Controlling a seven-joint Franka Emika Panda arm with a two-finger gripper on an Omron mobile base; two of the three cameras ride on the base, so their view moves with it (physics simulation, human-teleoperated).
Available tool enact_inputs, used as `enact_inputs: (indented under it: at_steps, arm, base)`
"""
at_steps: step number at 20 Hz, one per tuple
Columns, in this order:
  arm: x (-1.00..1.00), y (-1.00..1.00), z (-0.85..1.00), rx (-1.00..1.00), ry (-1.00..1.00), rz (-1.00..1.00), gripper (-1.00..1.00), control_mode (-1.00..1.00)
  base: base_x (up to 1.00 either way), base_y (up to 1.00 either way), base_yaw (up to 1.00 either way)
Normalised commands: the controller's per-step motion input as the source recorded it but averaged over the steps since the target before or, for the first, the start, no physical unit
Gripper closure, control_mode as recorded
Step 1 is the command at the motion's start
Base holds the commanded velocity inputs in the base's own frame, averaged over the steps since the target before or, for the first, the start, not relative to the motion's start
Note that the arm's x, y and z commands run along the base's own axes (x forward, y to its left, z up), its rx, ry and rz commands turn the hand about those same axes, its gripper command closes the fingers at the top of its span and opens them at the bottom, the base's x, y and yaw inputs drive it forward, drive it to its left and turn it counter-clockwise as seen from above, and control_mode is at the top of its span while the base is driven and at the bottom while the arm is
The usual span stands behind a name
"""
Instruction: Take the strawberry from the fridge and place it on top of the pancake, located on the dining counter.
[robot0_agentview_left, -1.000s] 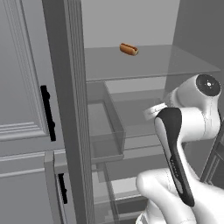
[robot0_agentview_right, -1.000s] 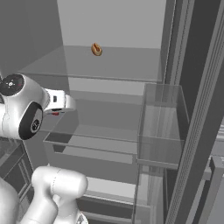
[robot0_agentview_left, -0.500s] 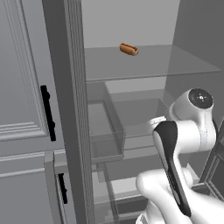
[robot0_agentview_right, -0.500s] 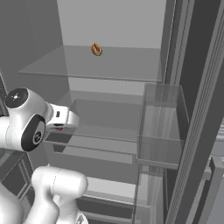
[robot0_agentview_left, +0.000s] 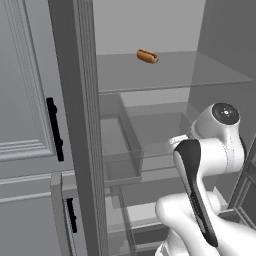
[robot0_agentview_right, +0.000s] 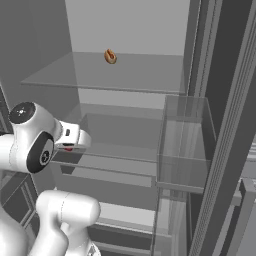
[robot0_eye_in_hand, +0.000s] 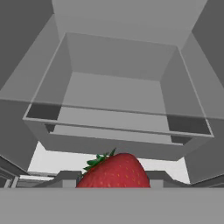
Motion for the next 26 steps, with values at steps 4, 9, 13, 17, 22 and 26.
enact_inputs:
  at_steps: [4, 9, 13, 17, 22, 26]
  arm:
    - [-0.20, -0.04, 0.00, 0.00, 0.00, 0.00, 1.00, 1.00]
    - [0.00, 0.00, 0.00, 0.00, 0.00, 0.00, 1.00, 1.00]
    - [0.00, 0.00, 0.00, 0.00, 0.00, 0.00, 1.00, 1.00]
    - [0.00, 0.00, 0.00, 0.00, 0.00, 0.00, 1.00, 1.00]
    - [0.00, 0.00, 0.00, 0.00, 0.00, 0.00, 1.00, 1.00]
    - [0.00, 0.00, 0.00, 0.00, 0.00, 0.00, 1.00, 1.00]
  base:
    - [-0.33, -0.06, 0.00]
    - [-0.85, -0.04, 0.00]
    - [-0.95, 0.00, 0.00]
    - [-1.00, -0.01, 0.07]
    - [-1.00, 0.02, 0.38]
    - [-1.00, 0.00, 0.47]
